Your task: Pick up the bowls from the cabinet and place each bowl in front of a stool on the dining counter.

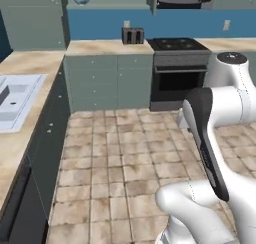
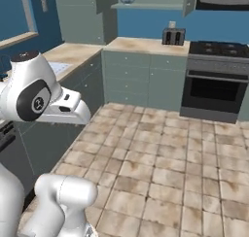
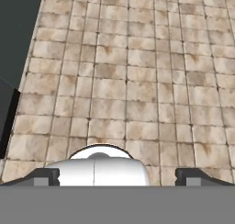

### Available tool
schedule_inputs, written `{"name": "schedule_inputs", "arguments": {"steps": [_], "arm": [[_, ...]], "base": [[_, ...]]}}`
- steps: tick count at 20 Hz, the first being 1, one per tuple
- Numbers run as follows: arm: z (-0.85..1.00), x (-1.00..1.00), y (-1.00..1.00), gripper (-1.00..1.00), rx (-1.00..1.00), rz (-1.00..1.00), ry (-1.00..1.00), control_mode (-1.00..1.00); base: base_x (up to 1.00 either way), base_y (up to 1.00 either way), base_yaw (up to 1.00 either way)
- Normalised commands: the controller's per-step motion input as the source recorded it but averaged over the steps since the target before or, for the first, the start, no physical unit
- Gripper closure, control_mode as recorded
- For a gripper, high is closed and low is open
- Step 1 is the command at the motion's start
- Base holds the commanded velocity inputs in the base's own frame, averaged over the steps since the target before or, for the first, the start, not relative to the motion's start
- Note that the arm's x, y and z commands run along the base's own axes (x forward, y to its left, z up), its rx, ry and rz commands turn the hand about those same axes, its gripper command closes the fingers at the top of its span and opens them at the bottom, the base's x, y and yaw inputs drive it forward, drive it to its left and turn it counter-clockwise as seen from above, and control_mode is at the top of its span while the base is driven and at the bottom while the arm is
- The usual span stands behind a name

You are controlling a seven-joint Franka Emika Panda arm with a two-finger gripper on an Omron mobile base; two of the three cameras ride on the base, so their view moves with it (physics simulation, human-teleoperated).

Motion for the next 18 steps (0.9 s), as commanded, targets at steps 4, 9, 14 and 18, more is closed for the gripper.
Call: {"name": "schedule_inputs", "arguments": {"steps": [4, 9, 14, 18], "arm": [[0.0, 0.0, 0.0, -1.0, 0.0, 0.0, 0.0, 1.0], [0.0, 0.0, 0.0, -1.0, 0.0, 0.0, 0.0, 1.0], [0.0, 0.0, 0.0, -1.0, 0.0, 0.0, 0.0, 1.0], [0.0, 0.0, 0.0, -1.0, 0.0, 0.0, 0.0, 1.0]], "base": [[1.0, 0.0, -0.04], [1.0, 0.12, -0.07], [1.0, 0.23, -0.03], [1.0, 0.15, -0.03]]}}
